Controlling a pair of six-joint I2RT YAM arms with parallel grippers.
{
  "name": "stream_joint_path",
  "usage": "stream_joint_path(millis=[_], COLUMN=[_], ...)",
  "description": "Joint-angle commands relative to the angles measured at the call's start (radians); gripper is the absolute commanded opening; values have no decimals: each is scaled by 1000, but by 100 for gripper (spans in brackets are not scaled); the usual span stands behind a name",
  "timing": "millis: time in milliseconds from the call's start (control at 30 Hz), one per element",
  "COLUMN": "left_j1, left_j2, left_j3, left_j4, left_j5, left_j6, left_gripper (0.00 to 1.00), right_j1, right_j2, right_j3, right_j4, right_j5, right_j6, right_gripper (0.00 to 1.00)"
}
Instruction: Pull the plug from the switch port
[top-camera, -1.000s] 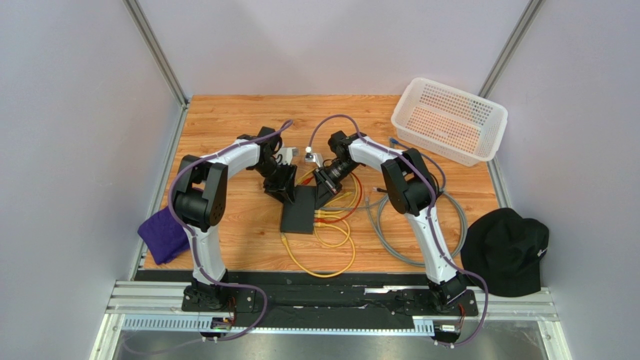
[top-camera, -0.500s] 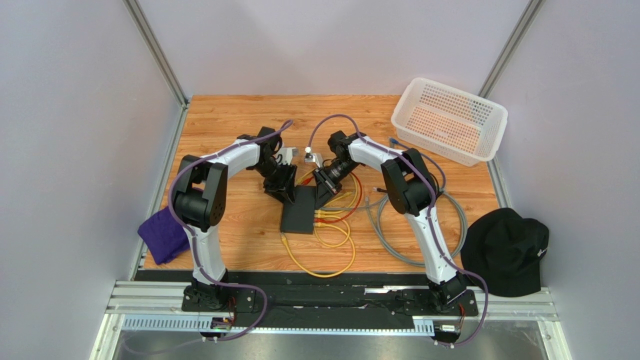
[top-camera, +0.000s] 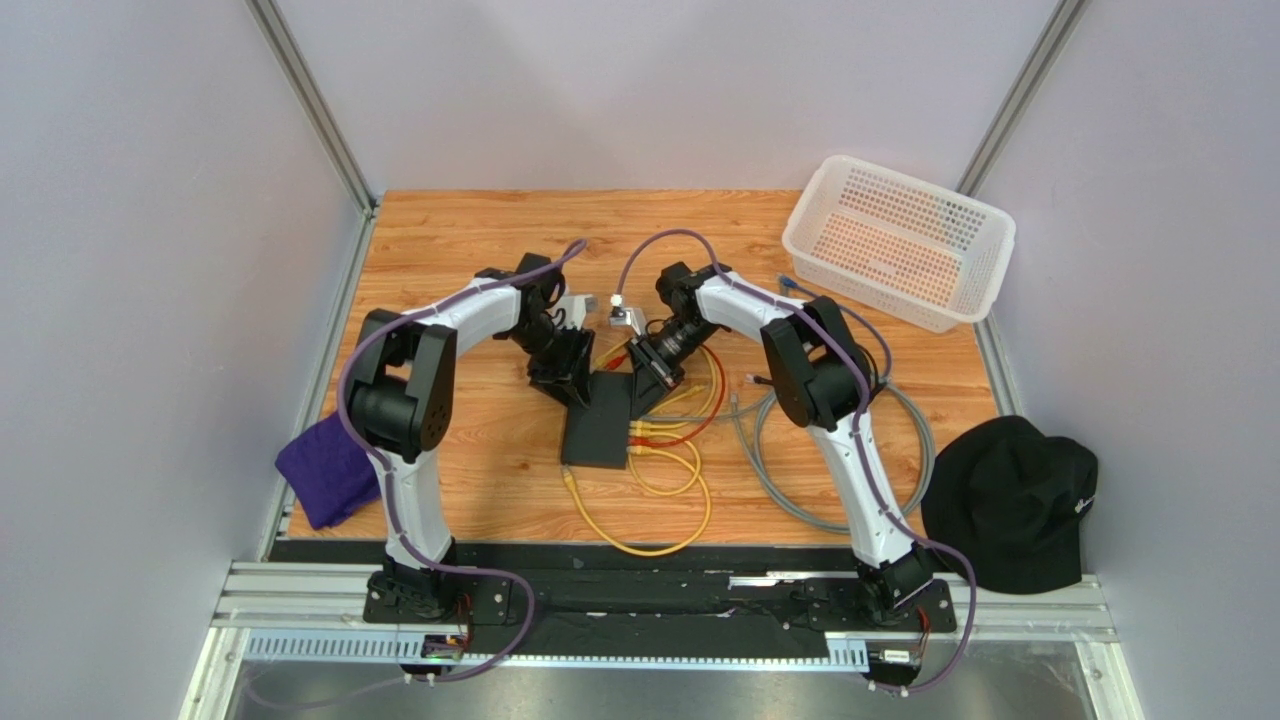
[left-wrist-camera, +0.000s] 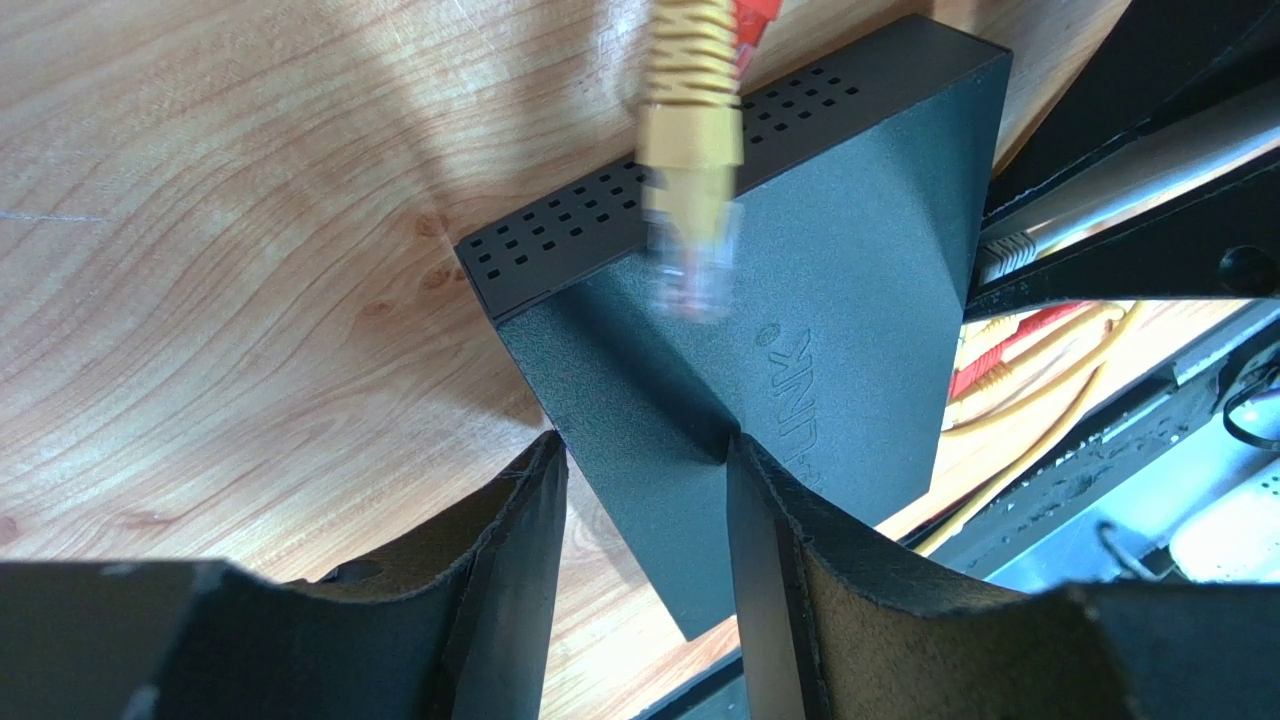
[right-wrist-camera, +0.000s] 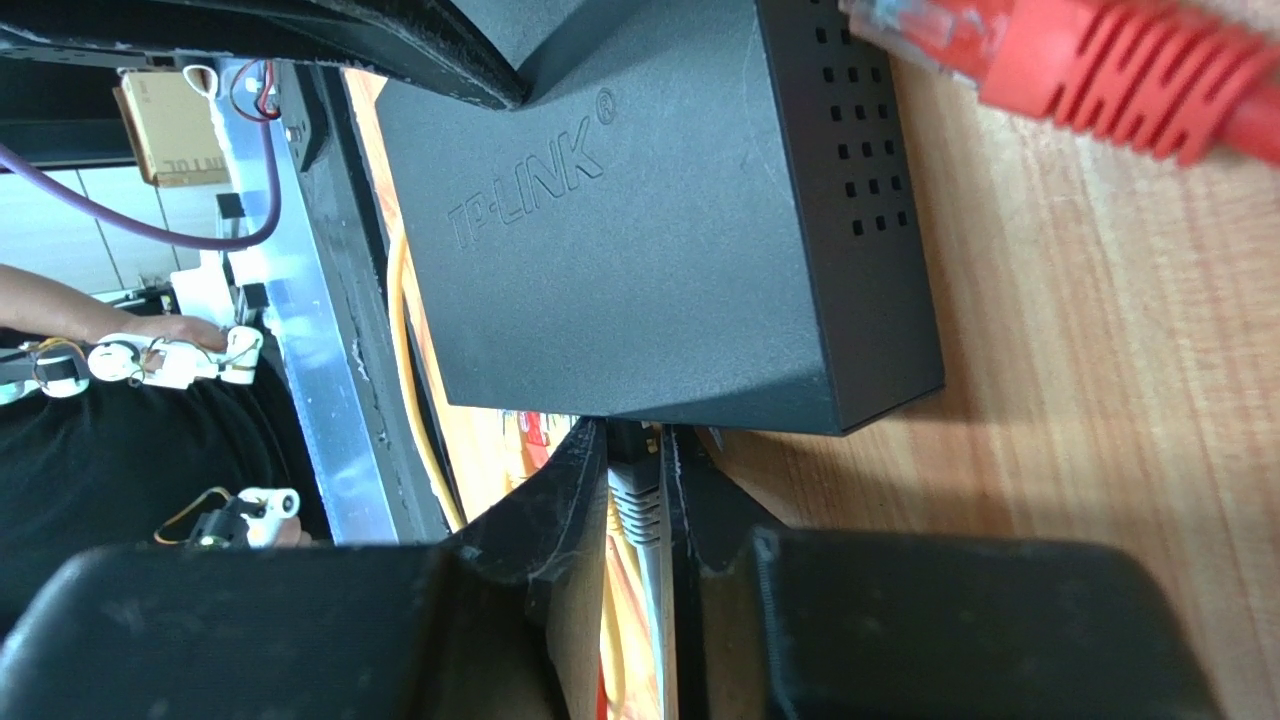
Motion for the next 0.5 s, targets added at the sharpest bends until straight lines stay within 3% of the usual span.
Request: stream_joint_path(millis=[0,133,267,467], left_j1=[-13,-13,-15,-16], left_j2=[43,51,52,42], left_j3=[16,20,33,22], left_j4=[57,56,51,59], left_j5=[-24,-18,-21,-27], left_j6=[20,16,20,23], left_gripper=[50,50,50,50], right_j1=[-13,-14,3,-20], right_j2=[43,53,35,53], right_j3=[80,91,-10,109], right_j4=[8,51,22,38], right_j5=[80,121,138,195], right_j6=[-42,19,-37,-36], right_gripper=[0,0,0,0])
